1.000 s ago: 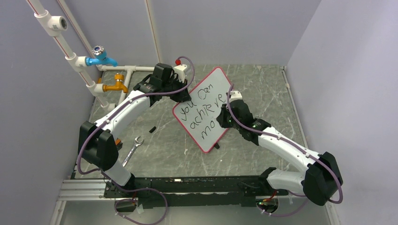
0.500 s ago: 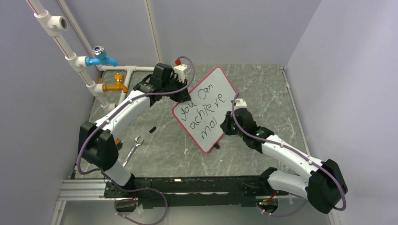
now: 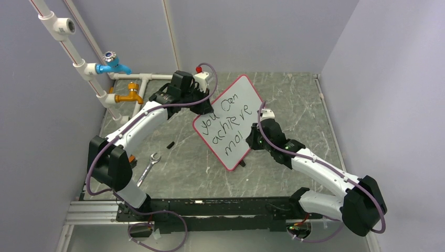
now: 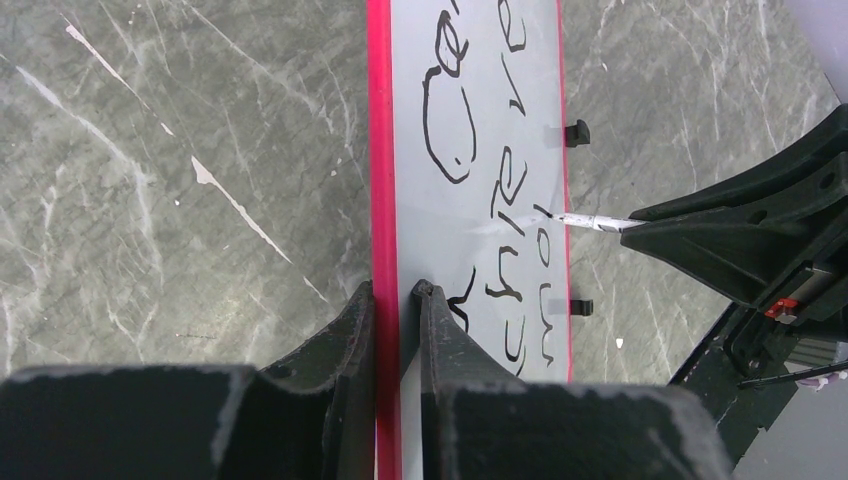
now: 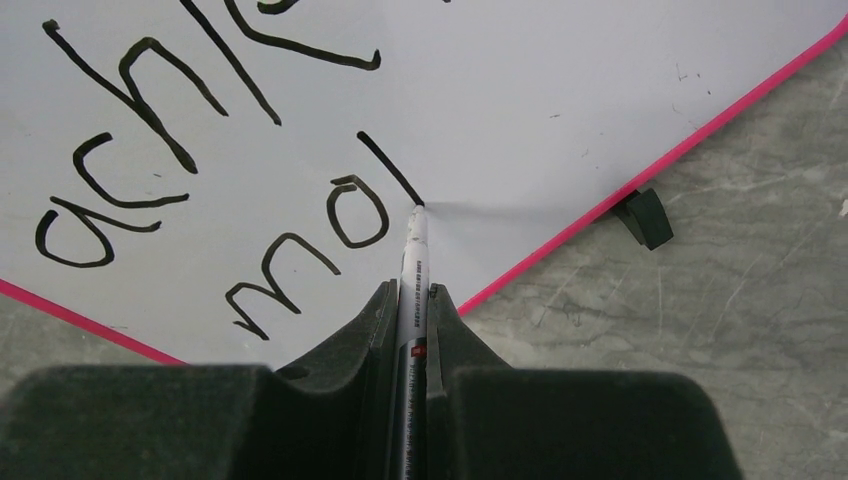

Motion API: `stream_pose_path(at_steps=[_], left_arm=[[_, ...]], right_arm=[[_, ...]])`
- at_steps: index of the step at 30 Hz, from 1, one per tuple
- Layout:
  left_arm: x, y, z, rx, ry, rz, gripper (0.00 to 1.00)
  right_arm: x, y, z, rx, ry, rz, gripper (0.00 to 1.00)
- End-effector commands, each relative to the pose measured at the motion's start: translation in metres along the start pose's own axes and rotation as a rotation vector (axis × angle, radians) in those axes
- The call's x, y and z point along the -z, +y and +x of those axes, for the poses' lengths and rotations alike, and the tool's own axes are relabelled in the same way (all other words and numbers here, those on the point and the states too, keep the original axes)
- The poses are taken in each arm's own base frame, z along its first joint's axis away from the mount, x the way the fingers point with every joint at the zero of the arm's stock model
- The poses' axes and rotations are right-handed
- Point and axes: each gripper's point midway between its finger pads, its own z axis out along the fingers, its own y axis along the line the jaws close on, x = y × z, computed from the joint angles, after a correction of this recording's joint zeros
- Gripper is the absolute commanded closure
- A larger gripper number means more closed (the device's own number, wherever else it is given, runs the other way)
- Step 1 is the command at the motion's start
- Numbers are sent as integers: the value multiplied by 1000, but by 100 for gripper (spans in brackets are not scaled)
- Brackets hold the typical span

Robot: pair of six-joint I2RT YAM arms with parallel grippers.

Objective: Write a sentence on the whiteboard

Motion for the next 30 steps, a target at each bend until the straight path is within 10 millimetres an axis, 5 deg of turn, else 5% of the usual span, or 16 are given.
stream_pose_path(at_steps=[1, 17, 30], left_arm=[[7, 4, -18, -91, -49, -47, 100], [7, 2, -18, -94, -48, -43, 100], [7, 1, -18, -95, -47, -43, 100]], right_arm=[[-3, 17, -22, 8, -35, -40, 100], [-8, 29, -53, 26, -79, -47, 100], [-6, 20, -68, 24, -98, 8, 100]])
